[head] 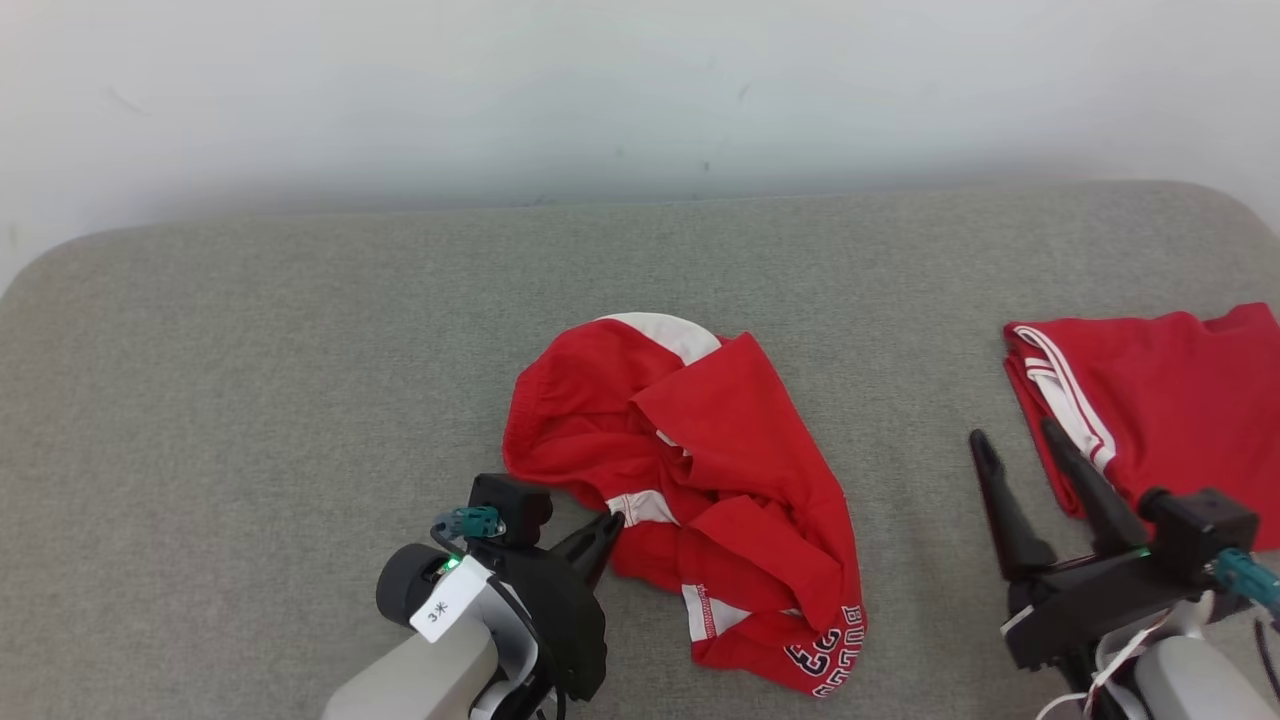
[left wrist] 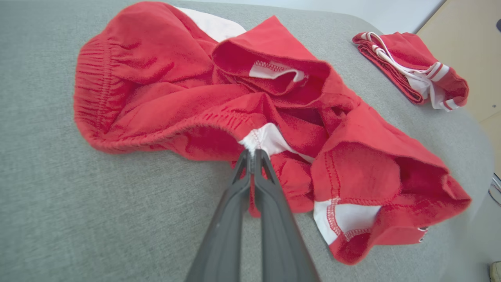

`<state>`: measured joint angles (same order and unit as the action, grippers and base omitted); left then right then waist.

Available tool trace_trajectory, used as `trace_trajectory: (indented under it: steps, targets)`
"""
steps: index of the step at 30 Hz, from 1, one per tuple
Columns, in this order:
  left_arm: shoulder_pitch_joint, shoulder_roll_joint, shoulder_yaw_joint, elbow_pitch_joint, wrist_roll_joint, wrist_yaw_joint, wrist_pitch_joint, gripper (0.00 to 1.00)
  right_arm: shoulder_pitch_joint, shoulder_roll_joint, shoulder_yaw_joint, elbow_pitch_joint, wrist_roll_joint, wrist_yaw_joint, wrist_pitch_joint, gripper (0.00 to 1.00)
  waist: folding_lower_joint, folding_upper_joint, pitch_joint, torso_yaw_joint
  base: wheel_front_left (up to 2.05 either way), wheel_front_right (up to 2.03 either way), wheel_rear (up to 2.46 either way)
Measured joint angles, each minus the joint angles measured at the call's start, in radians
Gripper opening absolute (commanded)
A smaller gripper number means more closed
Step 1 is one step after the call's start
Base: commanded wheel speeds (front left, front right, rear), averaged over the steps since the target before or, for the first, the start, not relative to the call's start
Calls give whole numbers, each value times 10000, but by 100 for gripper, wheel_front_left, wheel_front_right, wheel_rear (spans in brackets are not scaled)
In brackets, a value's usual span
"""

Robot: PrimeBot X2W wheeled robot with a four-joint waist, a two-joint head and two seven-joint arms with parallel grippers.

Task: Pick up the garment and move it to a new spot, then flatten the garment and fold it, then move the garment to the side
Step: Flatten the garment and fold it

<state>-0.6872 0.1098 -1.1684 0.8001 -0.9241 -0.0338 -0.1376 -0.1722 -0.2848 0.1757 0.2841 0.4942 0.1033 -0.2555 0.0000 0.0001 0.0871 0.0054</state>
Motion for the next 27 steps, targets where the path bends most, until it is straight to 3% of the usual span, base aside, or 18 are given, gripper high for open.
trace_trajectory:
  steps: [6,17,27]
  targets:
    - [-192,125,274,176,17,267,-481,0,-3,15,949,-178,376,203,360,100,0,0,47,282,0,0,0]
    - [-190,769,907,663,234,1367,-934,0,-57,-594,2648,-1331,1252,203,1158,100,0,0,8,741,0,0,0]
    - [-163,493,1101,610,311,1398,-1024,0,-643,-627,4027,-1912,1891,203,1710,100,0,0,5,979,0,0,0]
